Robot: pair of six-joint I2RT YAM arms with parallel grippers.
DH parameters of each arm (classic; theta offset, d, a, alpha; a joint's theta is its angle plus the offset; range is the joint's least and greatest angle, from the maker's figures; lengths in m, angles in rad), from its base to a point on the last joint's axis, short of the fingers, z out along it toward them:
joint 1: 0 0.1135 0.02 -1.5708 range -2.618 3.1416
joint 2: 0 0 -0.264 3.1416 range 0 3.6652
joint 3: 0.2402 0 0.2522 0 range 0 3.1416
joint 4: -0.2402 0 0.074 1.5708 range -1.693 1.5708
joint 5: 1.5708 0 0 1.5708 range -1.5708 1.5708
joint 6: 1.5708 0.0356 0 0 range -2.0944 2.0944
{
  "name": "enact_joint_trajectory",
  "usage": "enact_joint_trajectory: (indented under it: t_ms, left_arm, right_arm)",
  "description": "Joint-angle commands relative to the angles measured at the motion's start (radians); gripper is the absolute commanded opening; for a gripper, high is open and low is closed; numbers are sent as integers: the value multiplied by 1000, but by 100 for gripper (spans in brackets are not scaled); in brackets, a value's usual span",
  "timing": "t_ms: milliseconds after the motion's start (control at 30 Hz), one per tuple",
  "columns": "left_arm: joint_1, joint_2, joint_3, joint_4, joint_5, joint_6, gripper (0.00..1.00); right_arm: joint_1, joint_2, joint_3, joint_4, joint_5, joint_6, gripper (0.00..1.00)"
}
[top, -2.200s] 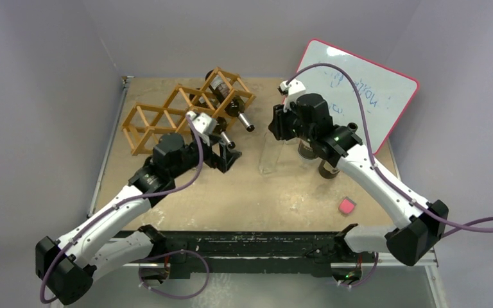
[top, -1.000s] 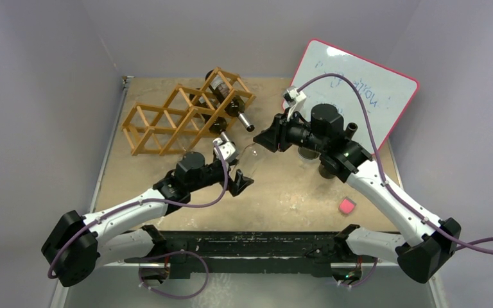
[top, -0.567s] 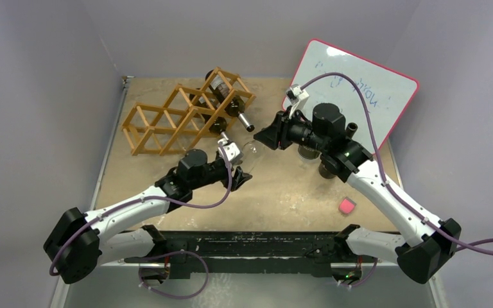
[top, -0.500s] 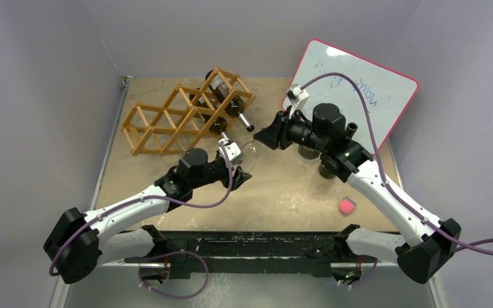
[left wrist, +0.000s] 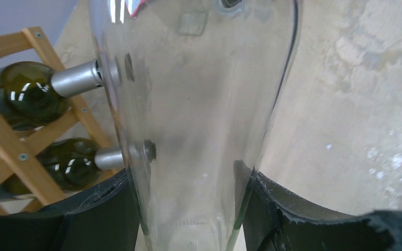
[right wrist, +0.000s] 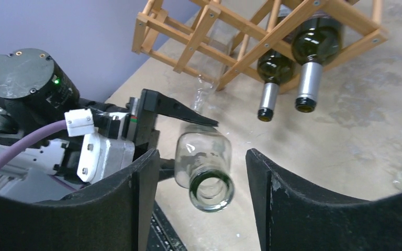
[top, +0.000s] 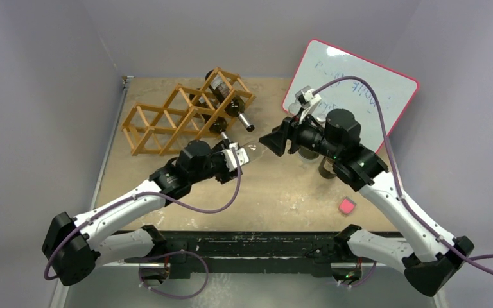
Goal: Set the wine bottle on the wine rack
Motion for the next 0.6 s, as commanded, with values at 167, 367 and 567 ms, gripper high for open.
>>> enact_joint_trajectory:
  t_ms: [167,367,567]
  left_arm:
    - [-28,-116,60,-102,-138,427,0]
    - [-62,-140,45,-119,-174,554,0]
    - [-76,-135,43,-99,-200,614,0]
  right_arm:
    - [4,-26,116,-172,55,-213,68]
    - [15,49,140,-201,-83,-285,67]
    - [108,122,112,-168,-58,-281,68]
